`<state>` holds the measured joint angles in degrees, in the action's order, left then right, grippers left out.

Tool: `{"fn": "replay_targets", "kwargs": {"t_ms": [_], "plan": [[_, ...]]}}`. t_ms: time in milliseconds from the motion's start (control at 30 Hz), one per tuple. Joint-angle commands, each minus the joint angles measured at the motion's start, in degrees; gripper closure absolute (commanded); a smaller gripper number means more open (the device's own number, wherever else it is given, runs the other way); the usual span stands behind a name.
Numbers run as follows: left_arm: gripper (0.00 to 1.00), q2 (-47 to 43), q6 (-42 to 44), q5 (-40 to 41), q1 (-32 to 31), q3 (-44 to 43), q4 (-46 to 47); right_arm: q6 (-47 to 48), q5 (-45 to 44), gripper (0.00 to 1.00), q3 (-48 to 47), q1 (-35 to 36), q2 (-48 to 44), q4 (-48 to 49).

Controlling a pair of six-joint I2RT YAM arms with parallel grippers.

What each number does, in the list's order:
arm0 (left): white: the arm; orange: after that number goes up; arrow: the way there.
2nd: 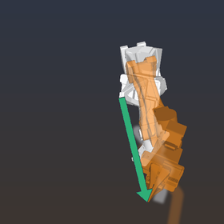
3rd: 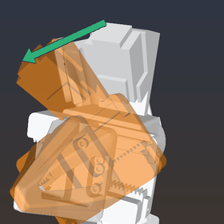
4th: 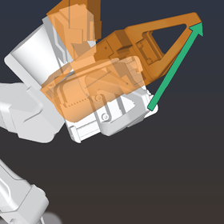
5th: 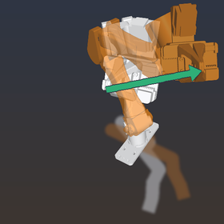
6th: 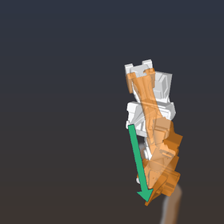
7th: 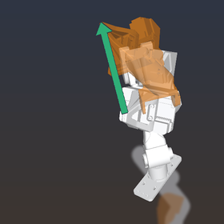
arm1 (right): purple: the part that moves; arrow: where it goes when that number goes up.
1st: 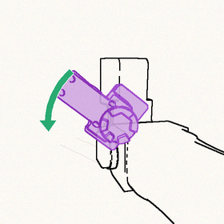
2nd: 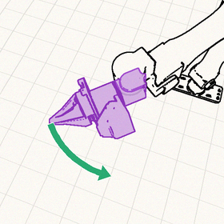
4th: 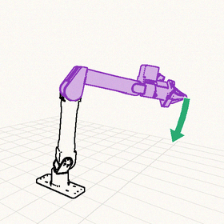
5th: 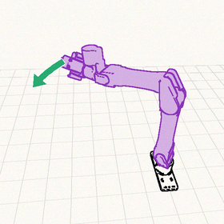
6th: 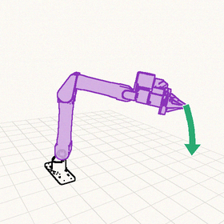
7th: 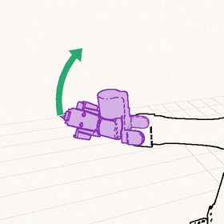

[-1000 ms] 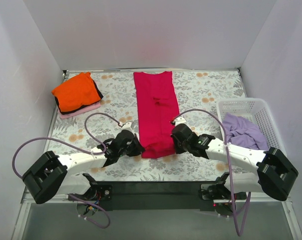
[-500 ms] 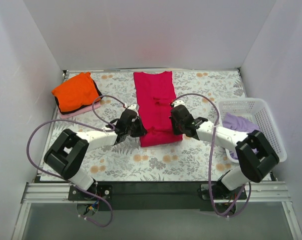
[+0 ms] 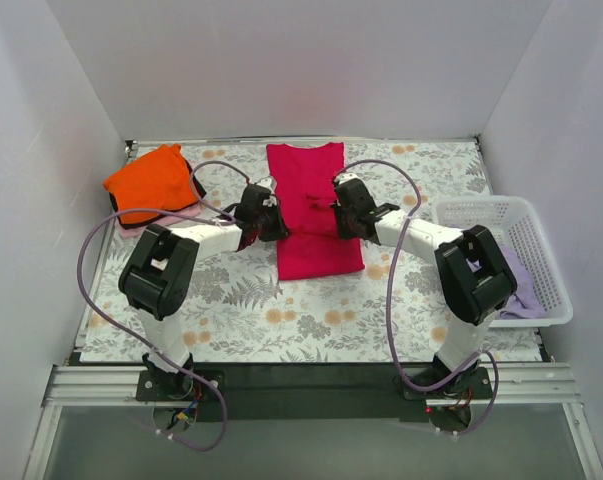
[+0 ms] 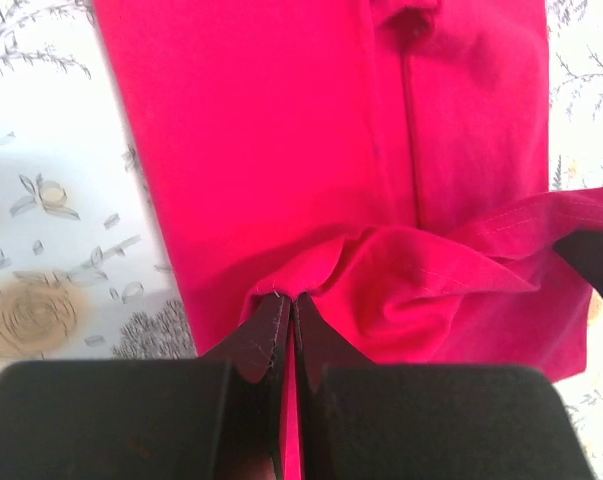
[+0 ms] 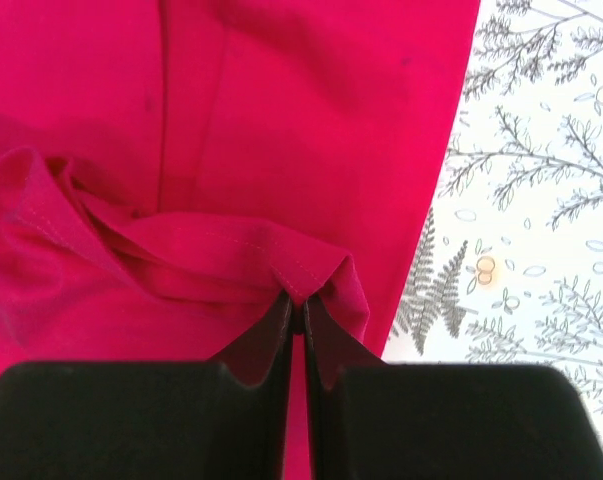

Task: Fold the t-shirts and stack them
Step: Fold the tshirt

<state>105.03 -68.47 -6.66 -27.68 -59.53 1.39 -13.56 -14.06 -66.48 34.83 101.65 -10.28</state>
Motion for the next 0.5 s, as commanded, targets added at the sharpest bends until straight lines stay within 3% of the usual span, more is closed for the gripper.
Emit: {"fn": "replay_targets", "kwargs": {"t_ms": [0,467], "plan": [[1.00,1.13,2.28,-1.43,1.57,-3.57,-1.12,2.13,0.36,0.99,-4.01,-1.34,1.62,0.88],[1.00,6.67,3.60,-2.92,4.48,-11.84,-3.15,4.60,0.97,0.99,-12.62,-4.42,7.69,-1.40]]}}
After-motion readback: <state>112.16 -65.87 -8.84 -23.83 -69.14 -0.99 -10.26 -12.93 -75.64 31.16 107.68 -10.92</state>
